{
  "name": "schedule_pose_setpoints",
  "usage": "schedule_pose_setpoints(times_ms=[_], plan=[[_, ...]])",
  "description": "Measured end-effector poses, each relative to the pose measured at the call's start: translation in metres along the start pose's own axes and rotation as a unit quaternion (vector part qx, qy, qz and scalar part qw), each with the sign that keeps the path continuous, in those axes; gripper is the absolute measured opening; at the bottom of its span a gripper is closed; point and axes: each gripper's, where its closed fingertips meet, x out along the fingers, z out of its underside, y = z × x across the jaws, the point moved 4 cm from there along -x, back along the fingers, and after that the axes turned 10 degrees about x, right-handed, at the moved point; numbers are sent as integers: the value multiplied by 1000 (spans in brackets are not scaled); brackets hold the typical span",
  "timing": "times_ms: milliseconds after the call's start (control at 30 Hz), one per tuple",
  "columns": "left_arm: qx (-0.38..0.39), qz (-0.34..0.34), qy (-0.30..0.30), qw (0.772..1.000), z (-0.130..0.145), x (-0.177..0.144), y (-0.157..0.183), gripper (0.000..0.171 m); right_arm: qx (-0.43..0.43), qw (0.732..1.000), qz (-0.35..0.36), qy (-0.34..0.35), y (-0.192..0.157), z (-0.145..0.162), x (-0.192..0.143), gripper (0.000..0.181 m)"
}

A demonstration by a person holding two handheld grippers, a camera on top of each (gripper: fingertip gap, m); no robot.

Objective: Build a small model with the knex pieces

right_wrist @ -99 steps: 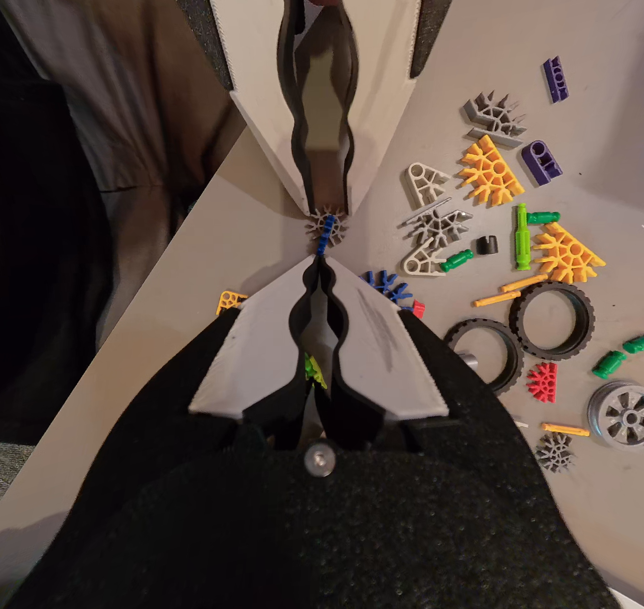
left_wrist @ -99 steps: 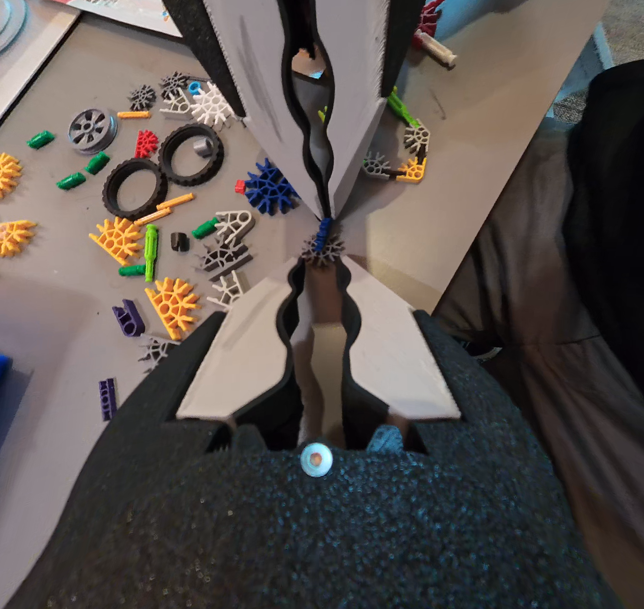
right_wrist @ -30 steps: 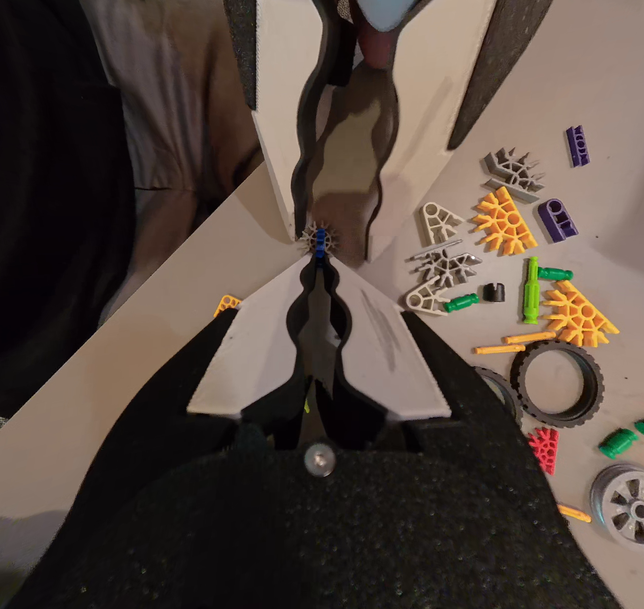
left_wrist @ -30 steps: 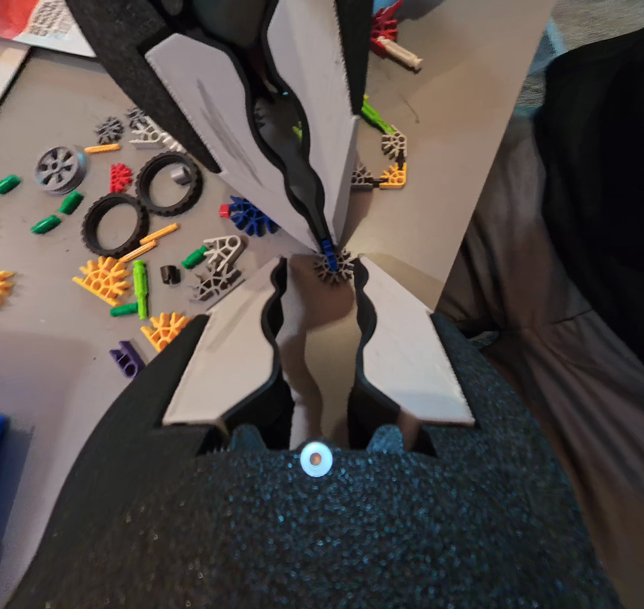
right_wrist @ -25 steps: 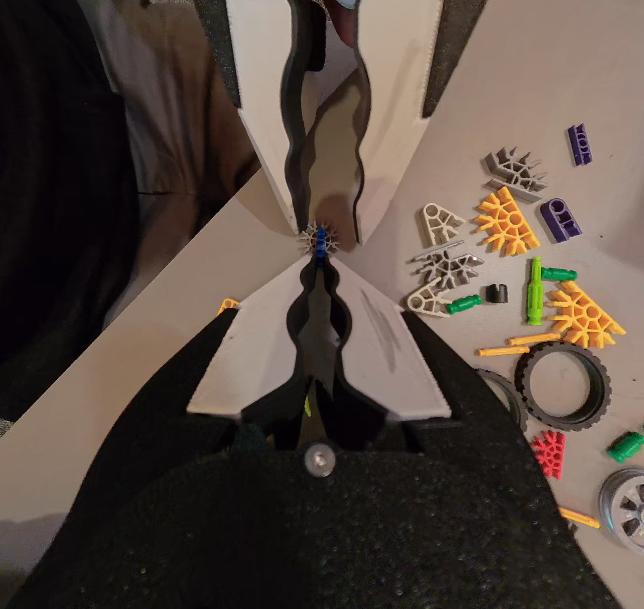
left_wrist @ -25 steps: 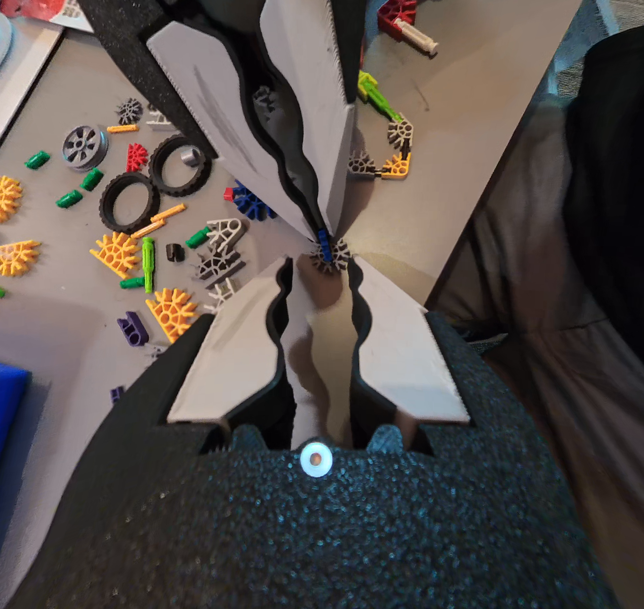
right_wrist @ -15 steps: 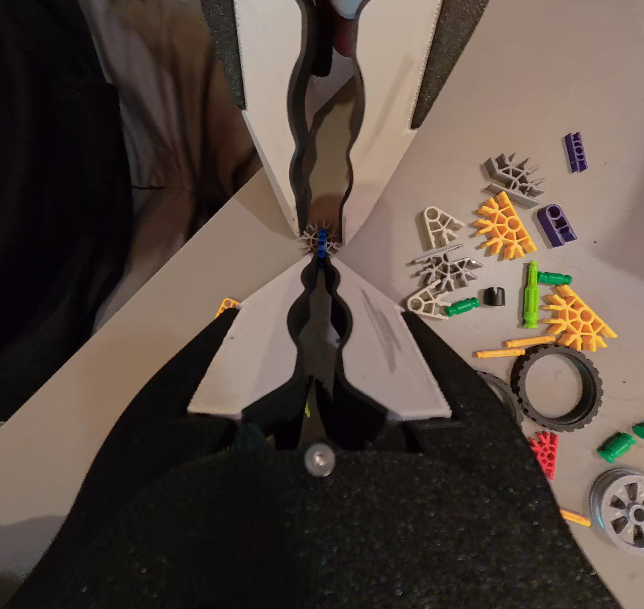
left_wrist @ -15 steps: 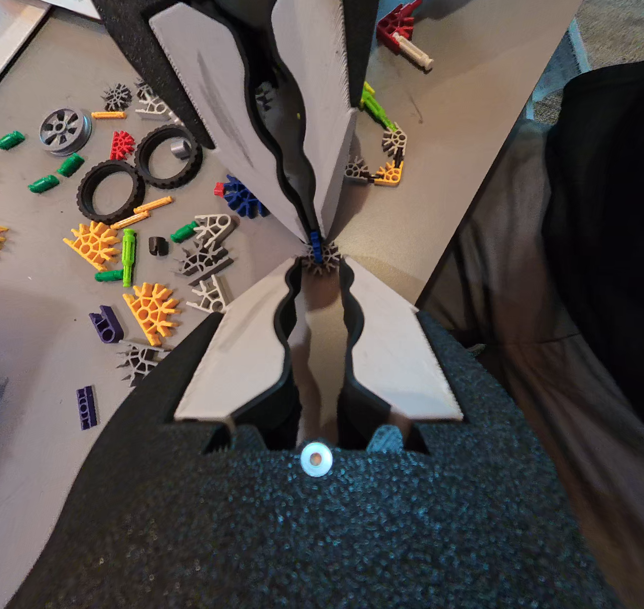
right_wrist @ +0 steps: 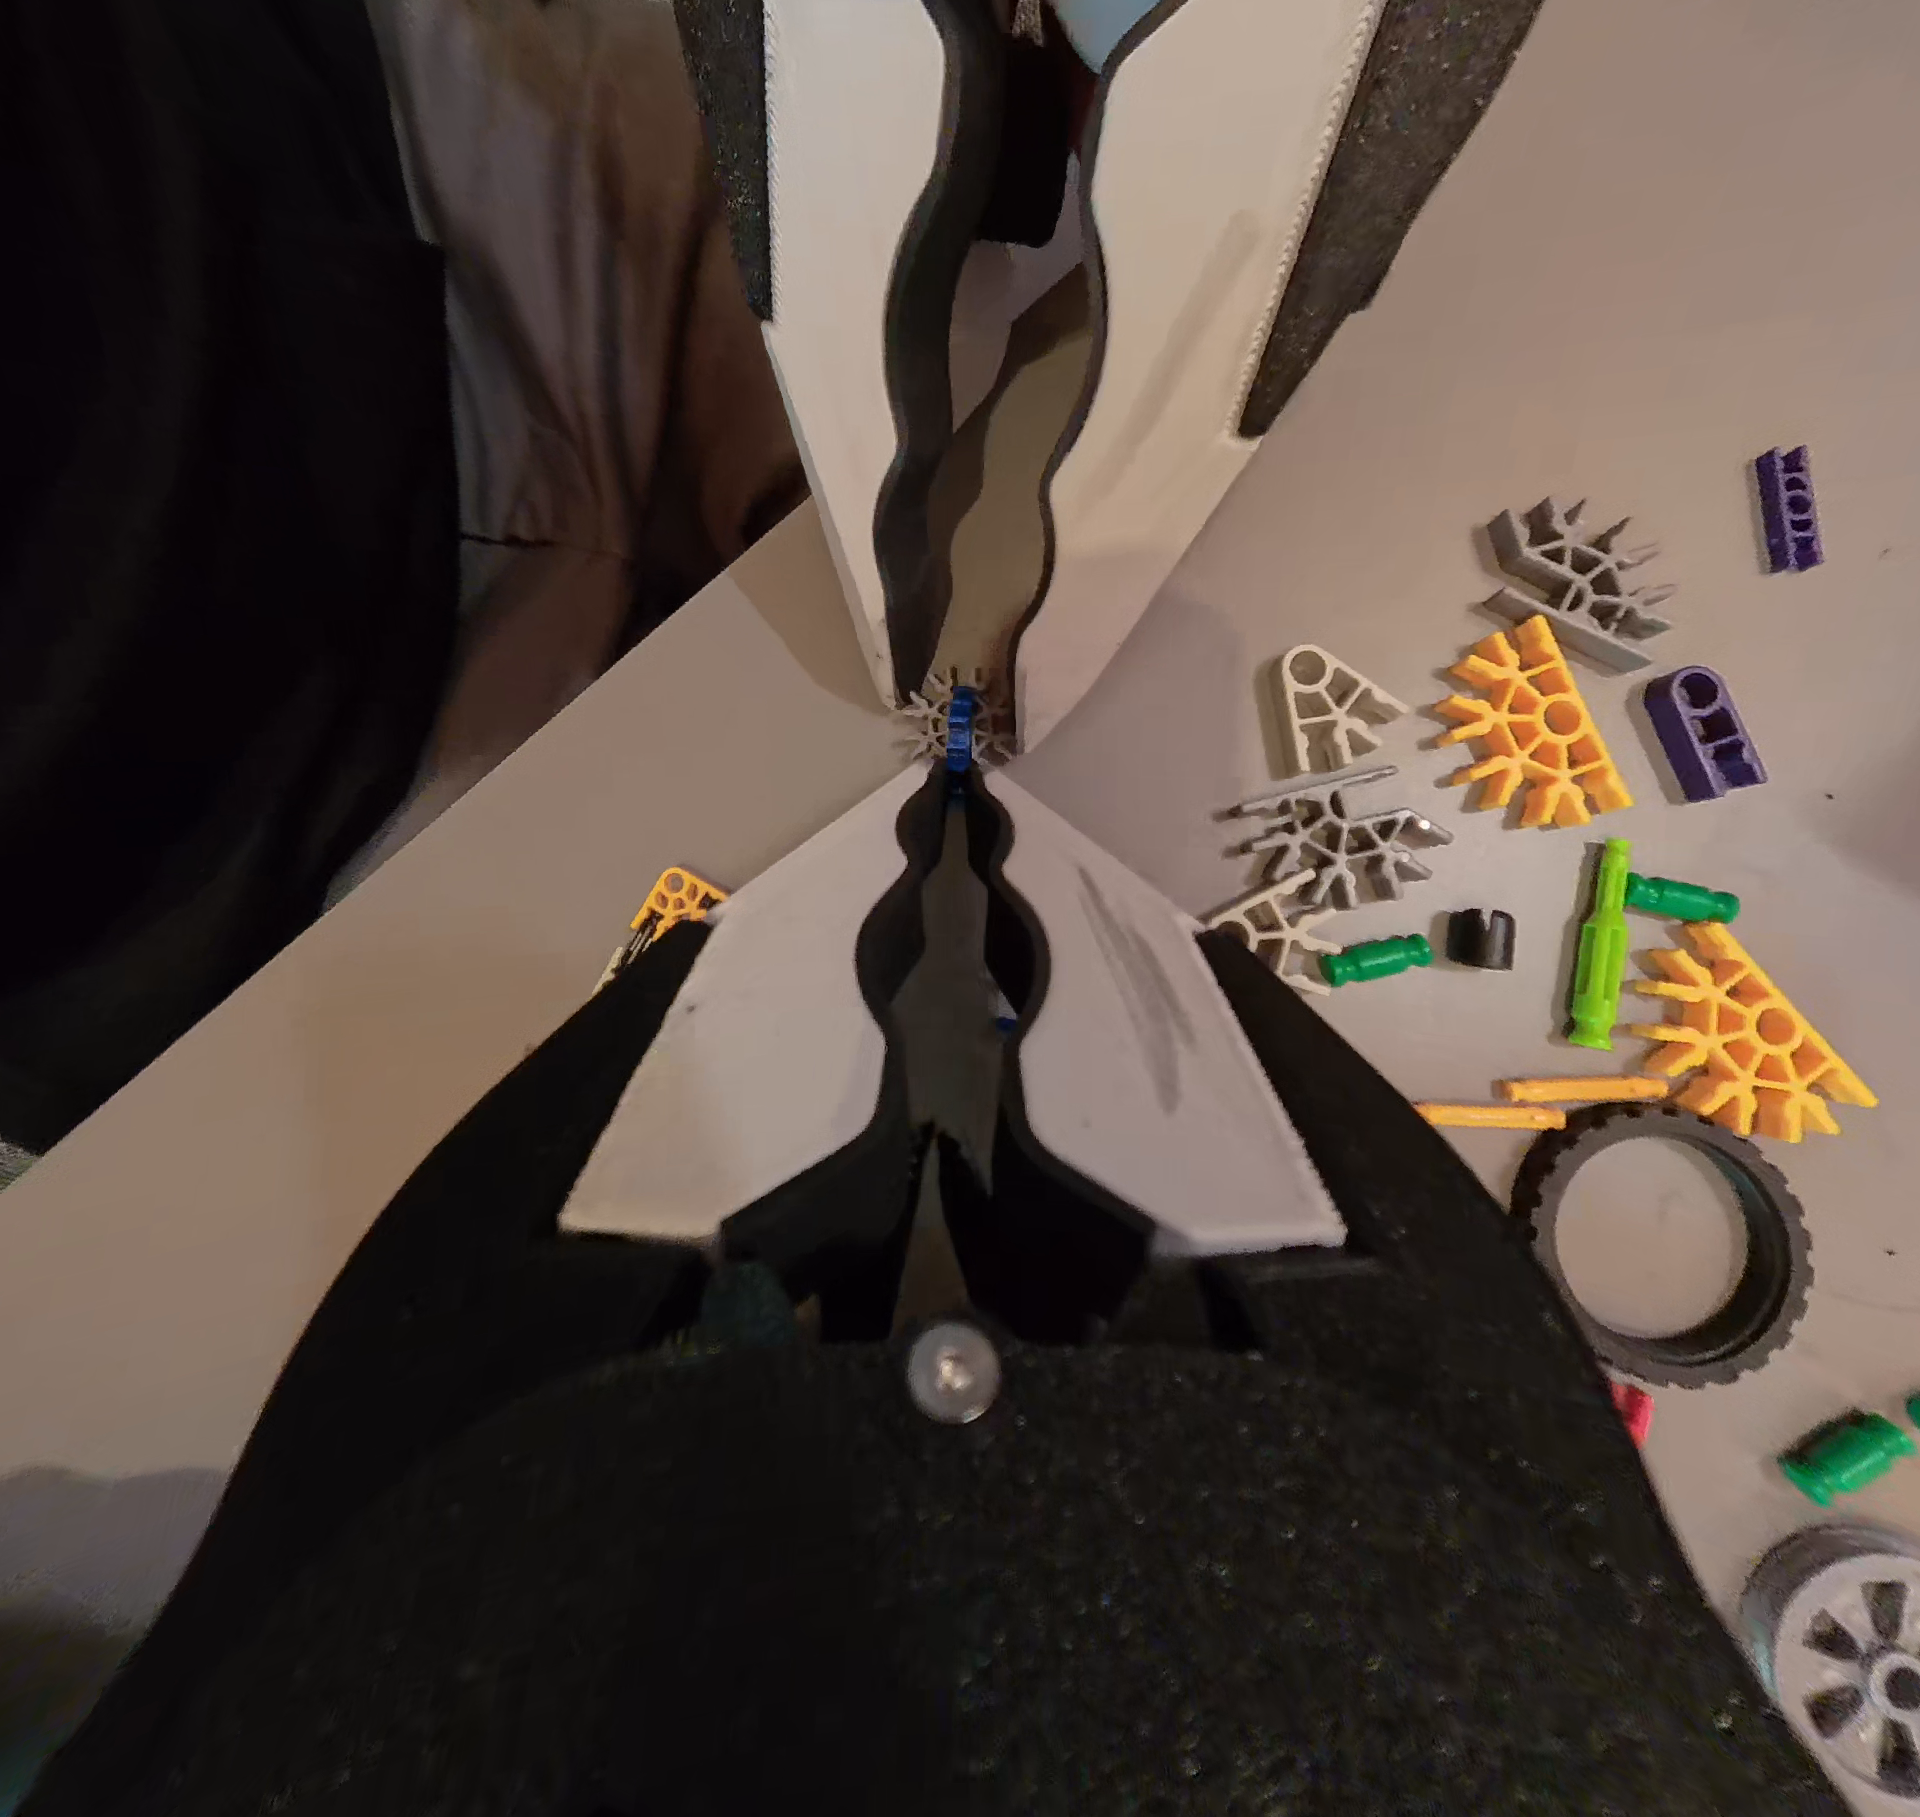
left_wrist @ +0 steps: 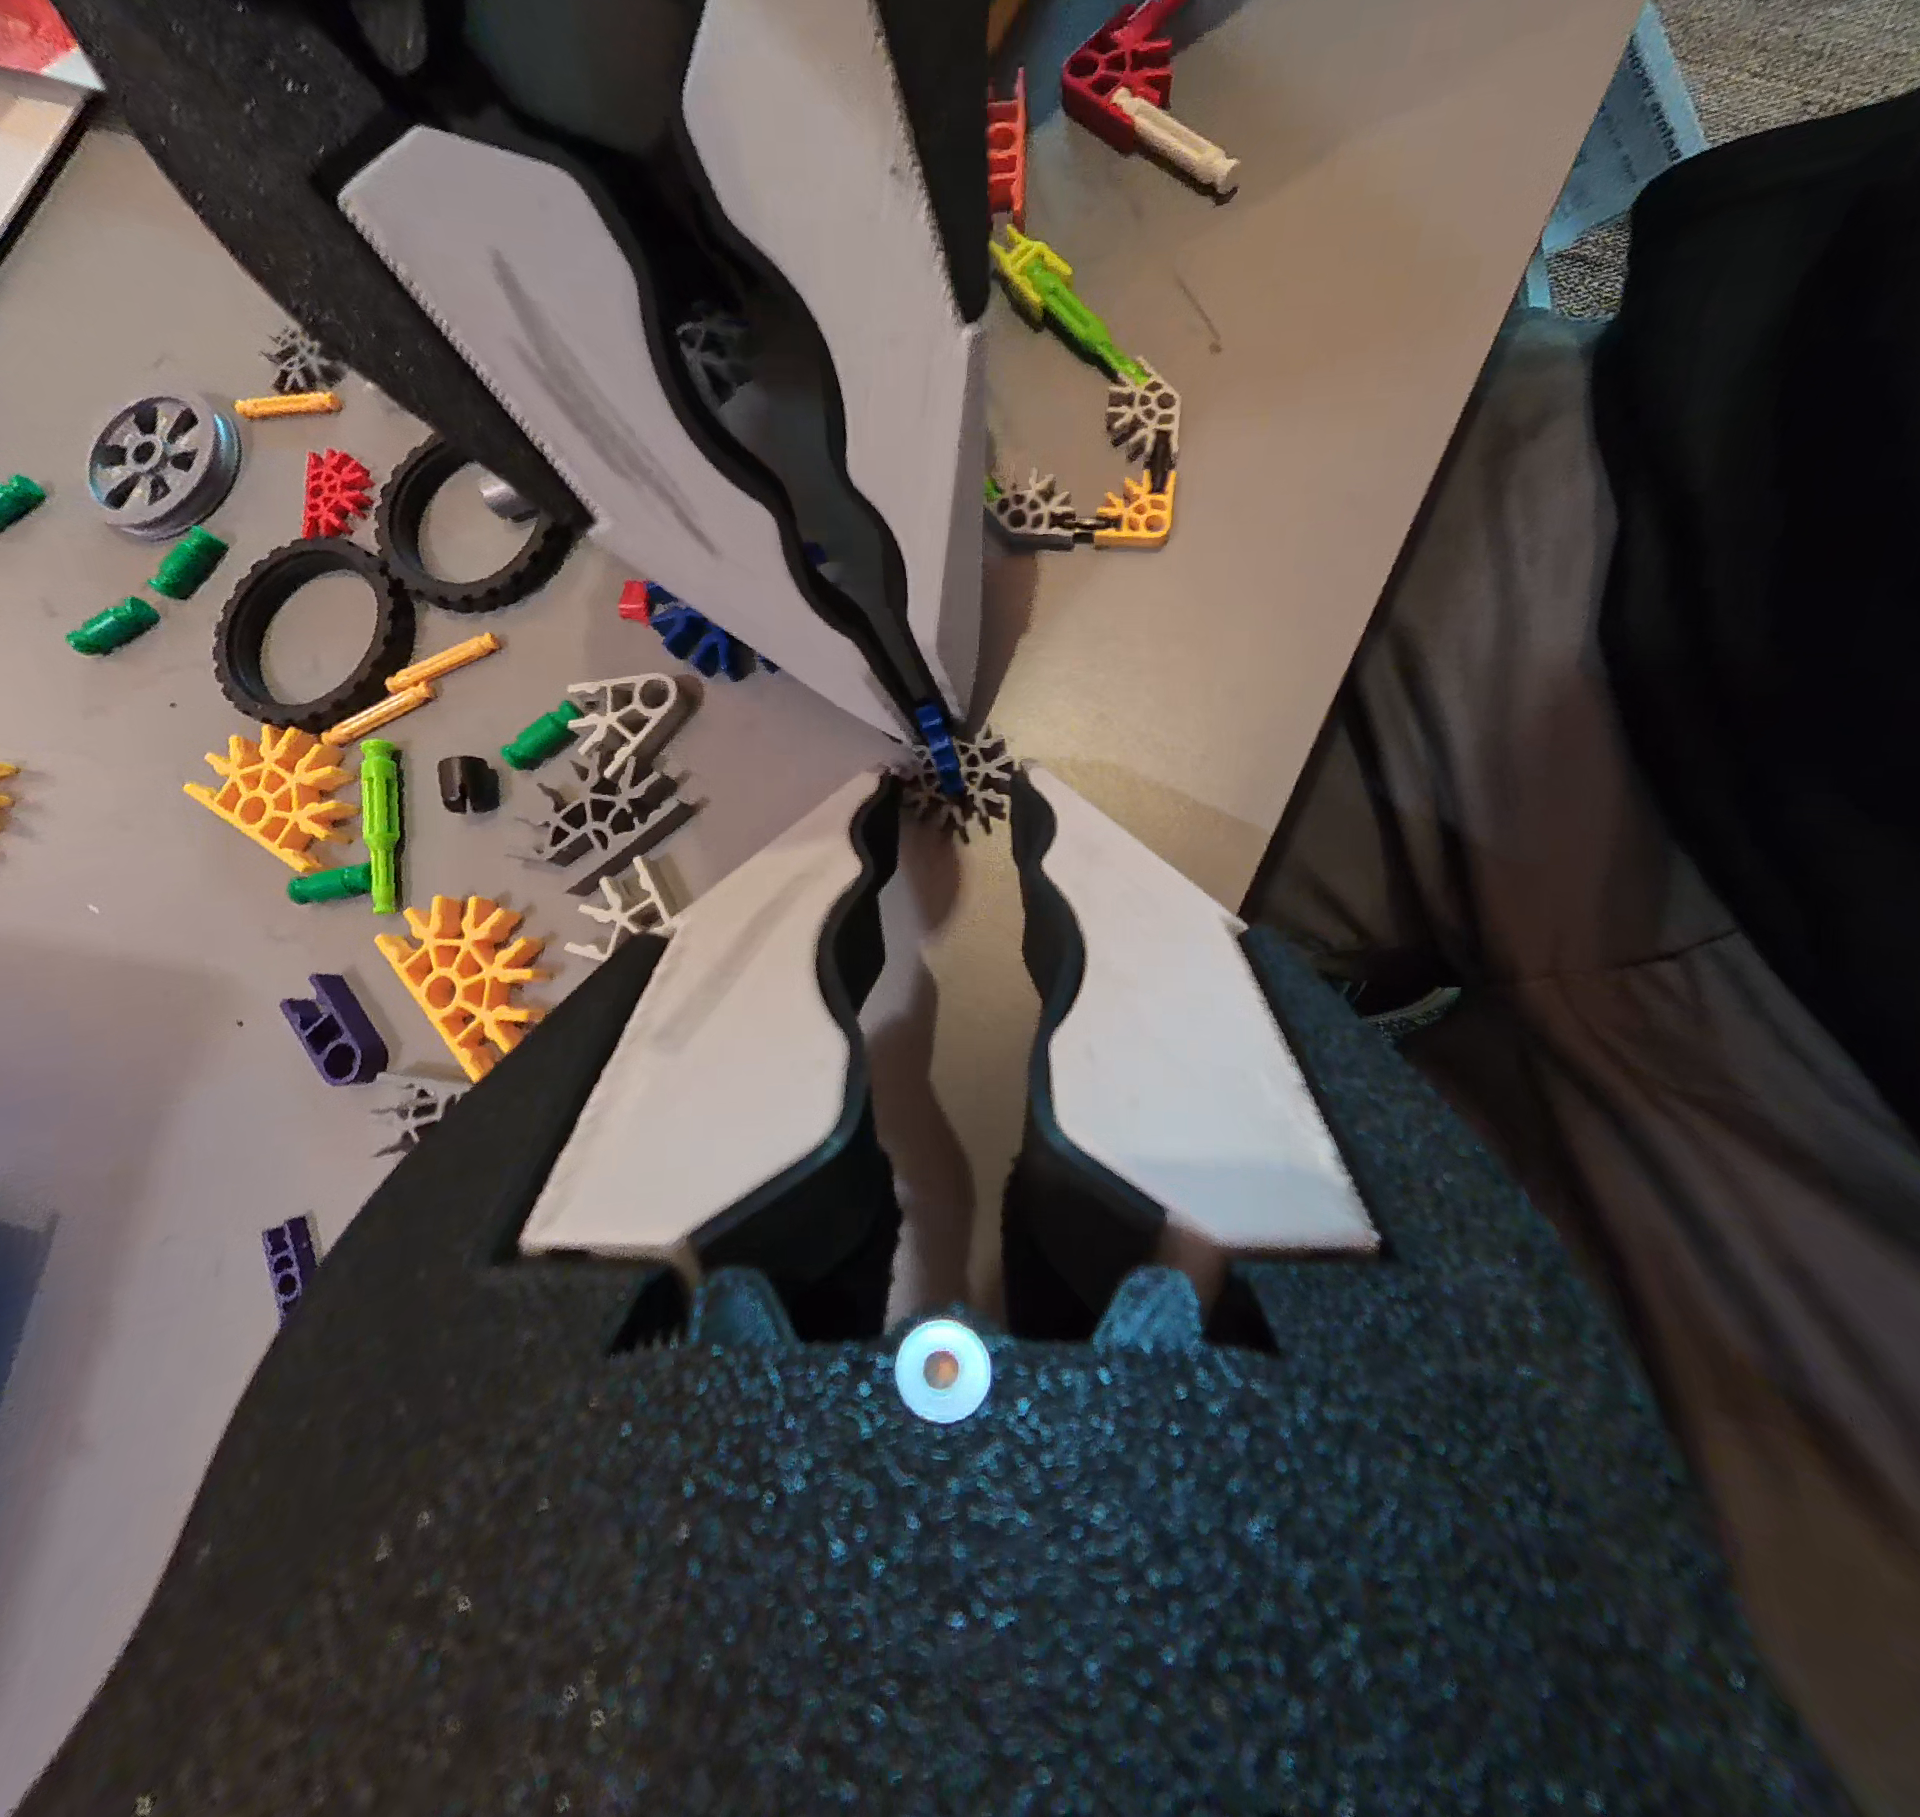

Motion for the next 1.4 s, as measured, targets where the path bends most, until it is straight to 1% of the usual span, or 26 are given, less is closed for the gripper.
schedule_pose_setpoints(times_ms=[67, 300, 533, 667, 733, 967, 1133, 1267, 1367, 1400], plan=[[-4, 6, 5, 1000, 0, 0, 0, 18, 15, 1000, -12, 5, 1, 0, 0, 1], [-13, 21, 17, 1000, 0, 1, -1, 18, 58, 998, -19, -13, 1, -2, 0, 0], [-18, 29, 19, 999, 1, 1, -2, 19, 46, 999, -6, -9, 1, -1, 0, 1], [-23, 3, 14, 1000, 3, -1, -4, 22, 48, 999, 4, -10, 2, -1, -1, 1], [-32, -7, 11, 999, 5, -2, -4, 28, 50, 999, 0, -7, 1, -2, 1, 1], [-69, -29, 1, 997, 9, -6, -1, 21, 68, 998, -5, -2, 3, -2, 0, 1], [-84, -26, 15, 996, 7, -4, 1, 15, 80, 997, -12, 0, 3, -1, 0, 1], [-89, -27, 19, 995, 8, -4, 1, 14, 81, 997, -8, 0, 3, 0, 0, 2], [-92, -24, 18, 995, 8, -4, 0, 14, 72, 997, 0, -10, 2, 2, -2, 6], [-93, -22, 17, 995, 8, -4, 0, 14, 72, 997, 2, -12, 2, 3, -4, 10]])
